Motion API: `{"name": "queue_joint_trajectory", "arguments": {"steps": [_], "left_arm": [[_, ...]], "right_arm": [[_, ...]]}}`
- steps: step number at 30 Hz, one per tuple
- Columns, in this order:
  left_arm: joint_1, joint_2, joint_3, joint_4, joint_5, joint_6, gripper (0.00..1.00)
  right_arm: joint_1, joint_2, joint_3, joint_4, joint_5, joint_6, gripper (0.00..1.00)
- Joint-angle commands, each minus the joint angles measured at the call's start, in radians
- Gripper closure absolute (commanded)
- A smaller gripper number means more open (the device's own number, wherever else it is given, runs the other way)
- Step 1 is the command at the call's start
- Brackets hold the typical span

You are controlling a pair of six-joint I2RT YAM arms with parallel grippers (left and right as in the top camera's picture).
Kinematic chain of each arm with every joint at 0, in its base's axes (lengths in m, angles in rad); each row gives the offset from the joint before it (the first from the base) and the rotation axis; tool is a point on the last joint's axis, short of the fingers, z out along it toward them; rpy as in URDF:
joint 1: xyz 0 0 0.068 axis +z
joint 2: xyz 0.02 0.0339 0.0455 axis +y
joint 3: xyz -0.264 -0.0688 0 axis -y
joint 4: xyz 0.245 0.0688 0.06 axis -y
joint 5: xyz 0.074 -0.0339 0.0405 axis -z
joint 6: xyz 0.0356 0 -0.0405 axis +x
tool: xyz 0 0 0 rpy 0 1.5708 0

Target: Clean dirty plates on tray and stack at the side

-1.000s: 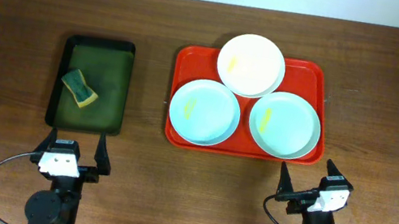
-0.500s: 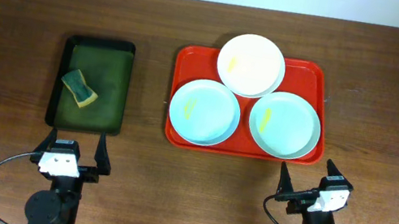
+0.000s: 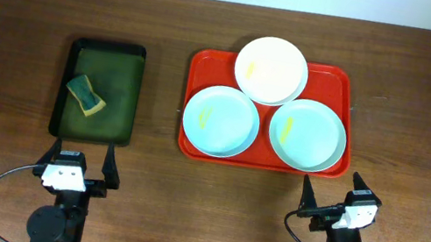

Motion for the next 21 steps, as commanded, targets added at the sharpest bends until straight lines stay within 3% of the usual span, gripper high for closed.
{"name": "queue_joint_trajectory", "arguments": {"steps": [1,12,14,15,16,19,21], "left_arm": [[0.001,-0.005,-0.004,-0.004,-0.010,-0.006,0.01],[0.001,-0.005,-0.004,-0.004,0.010,-0.007,0.00],[0.001,-0.005,-0.003,0.027,0.423,-0.145,0.01],[0.001,-0.005,-0.003,0.031,0.780,-0.268,0.01],[0.001,-0.005,-0.003,0.043,0.929,-0.311,0.00],[0.001,-0.005,-0.003,0.084,1.056,-0.349,0.01],[0.001,-0.005,-0.003,0.288,1.055,-0.401,0.01]], "right_arm": [[0.005,0.004,-0.009,0.001,-0.005,0.003,0.02],[0.005,0.004,-0.009,0.001,-0.005,0.003,0.02],[0.005,0.004,-0.009,0.001,-0.005,0.003,0.01],[0.005,0.004,-0.009,0.001,-0.005,0.003,0.02],[0.005,0.004,-0.009,0.001,-0.005,0.003,0.02],[0.005,0.004,-0.009,0.001,-0.005,0.003,0.01],[0.005,0.004,-0.009,0.001,-0.005,0.003,0.02]]}}
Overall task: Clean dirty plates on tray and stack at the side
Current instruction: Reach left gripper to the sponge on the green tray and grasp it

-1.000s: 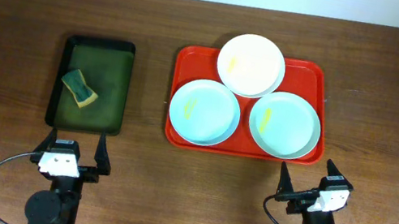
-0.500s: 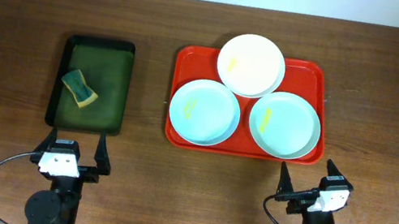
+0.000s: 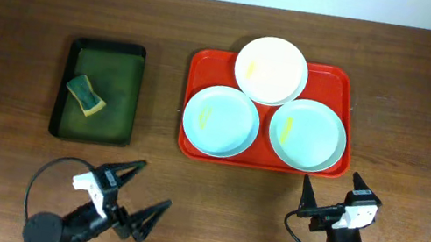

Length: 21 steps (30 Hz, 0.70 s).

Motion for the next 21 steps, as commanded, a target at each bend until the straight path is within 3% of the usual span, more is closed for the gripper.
{"name": "queue_joint_trajectory", "arguments": {"steps": [1,2,3,4,5,7,9,12,15,17,19,21], "left_arm": [[0.001,-0.006,0.005,0.367,0.093,-0.108,0.01],[0.003,-0.006,0.040,0.488,0.018,-0.113,0.01],[0.005,0.006,0.135,0.425,-0.127,-0.047,0.01],[0.005,0.049,0.253,0.280,-0.210,0.113,0.01],[0.005,0.094,0.335,0.161,-0.281,0.193,0.01],[0.005,0.264,0.577,-0.199,-0.568,0.254,0.01],[0.005,0.481,0.797,-0.472,-0.605,0.386,0.01],[0.005,0.938,1.167,-0.880,-0.605,0.448,0.01],[0.005,1.278,1.464,-1.080,-0.494,0.446,0.01],[0.005,1.503,1.644,-1.172,-0.875,0.083,0.01],[0.005,1.592,1.712,-1.200,-1.106,-0.007,0.01],[0.009,1.654,1.713,-1.185,-1.209,-0.097,0.01]], "right_arm": [[0.005,0.003,-0.009,0.001,-0.005,0.003,0.02],[0.005,0.003,-0.009,0.001,-0.005,0.003,0.02],[0.005,0.003,-0.009,0.001,-0.005,0.003,0.02],[0.005,0.003,-0.009,0.001,-0.005,0.003,0.02],[0.005,0.003,-0.009,0.001,-0.005,0.003,0.02],[0.005,0.003,-0.009,0.001,-0.005,0.003,0.02],[0.005,0.003,-0.009,0.001,-0.005,0.003,0.02],[0.005,0.003,-0.009,0.001,-0.005,0.003,0.02],[0.005,0.003,-0.009,0.001,-0.005,0.003,0.02],[0.005,0.003,-0.009,0.001,-0.005,0.003,0.02],[0.005,0.003,-0.009,0.001,-0.005,0.003,0.01],[0.005,0.003,-0.009,0.001,-0.005,0.003,0.02]]}}
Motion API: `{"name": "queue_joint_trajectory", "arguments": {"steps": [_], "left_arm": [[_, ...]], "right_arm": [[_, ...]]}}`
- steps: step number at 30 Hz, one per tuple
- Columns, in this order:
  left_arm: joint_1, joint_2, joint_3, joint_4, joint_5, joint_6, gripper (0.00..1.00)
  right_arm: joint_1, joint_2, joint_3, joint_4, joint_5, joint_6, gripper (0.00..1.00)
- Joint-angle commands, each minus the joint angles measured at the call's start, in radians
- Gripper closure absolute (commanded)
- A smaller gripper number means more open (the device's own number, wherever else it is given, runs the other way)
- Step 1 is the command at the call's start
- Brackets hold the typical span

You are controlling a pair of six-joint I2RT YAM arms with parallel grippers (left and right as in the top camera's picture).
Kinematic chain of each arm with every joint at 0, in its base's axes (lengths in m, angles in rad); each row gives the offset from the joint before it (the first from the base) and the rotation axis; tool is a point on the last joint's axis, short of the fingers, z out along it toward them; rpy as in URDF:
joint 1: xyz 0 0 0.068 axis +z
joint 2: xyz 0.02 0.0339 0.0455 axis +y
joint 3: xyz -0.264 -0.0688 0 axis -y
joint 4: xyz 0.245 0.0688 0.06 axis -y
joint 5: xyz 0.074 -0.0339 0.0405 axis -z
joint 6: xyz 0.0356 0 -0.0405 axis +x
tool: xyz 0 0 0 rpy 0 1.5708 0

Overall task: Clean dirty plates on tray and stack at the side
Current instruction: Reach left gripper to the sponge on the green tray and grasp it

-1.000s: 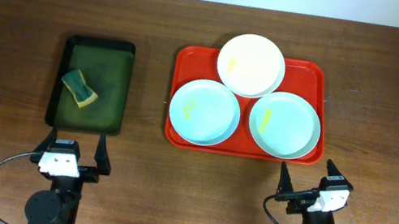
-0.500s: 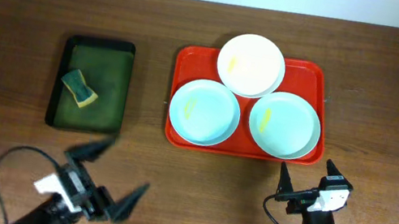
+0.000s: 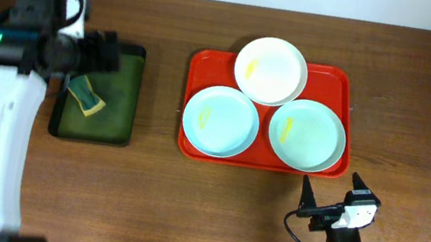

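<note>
On the red tray [image 3: 345, 83] lie three plates, each with a yellow smear: a white plate [image 3: 271, 70] at the back, a pale blue plate [image 3: 220, 121] front left and another pale blue plate [image 3: 308, 135] front right. A yellow-green sponge [image 3: 86, 96] lies in the dark green tray [image 3: 115, 112]. My left gripper [image 3: 101, 54] hangs over that tray's back left corner, just behind the sponge; its fingers look spread, with nothing in them. My right gripper [image 3: 331, 182] rests open at the front, just below the red tray.
The left arm's white link runs along the table's left side, from the front edge up to the green tray. Brown tabletop lies between the two trays and to the right of the red tray.
My left arm was low at the front, turned to the right; now it is raised and stretched back, its gripper over the green tray by the sponge. The right arm, plates and sponge are unchanged.
Both grippers first rested open at the front edge. Then the left one had turned to the right, still at the front. Now it hangs over the green tray near the sponge. The right arm has stayed put, and the plates lie where they were.
</note>
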Motion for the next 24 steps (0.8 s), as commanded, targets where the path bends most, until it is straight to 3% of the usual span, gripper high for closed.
{"name": "queue_joint_trajectory", "arguments": {"steps": [1,5,16,22,24], "left_arm": [[0.013,0.109,0.019,0.005,-0.316,-0.256,0.01],[0.031,0.235,0.019,0.056,-0.306,-0.352,0.01],[0.056,0.562,0.019,0.161,-0.237,-0.376,0.01],[0.096,0.632,0.019,0.173,-0.120,-0.373,0.00],[0.107,0.632,0.019,0.189,-0.096,-0.320,0.01]], "right_arm": [[0.005,-0.004,-0.008,-0.001,-0.005,0.003,0.01],[0.005,-0.004,-0.008,-0.001,-0.005,0.003,0.02],[0.005,-0.004,-0.008,-0.001,-0.005,0.003,0.02],[0.005,-0.004,-0.008,-0.001,-0.005,0.003,0.02],[0.005,-0.004,-0.008,-0.001,-0.005,0.003,0.01]]}}
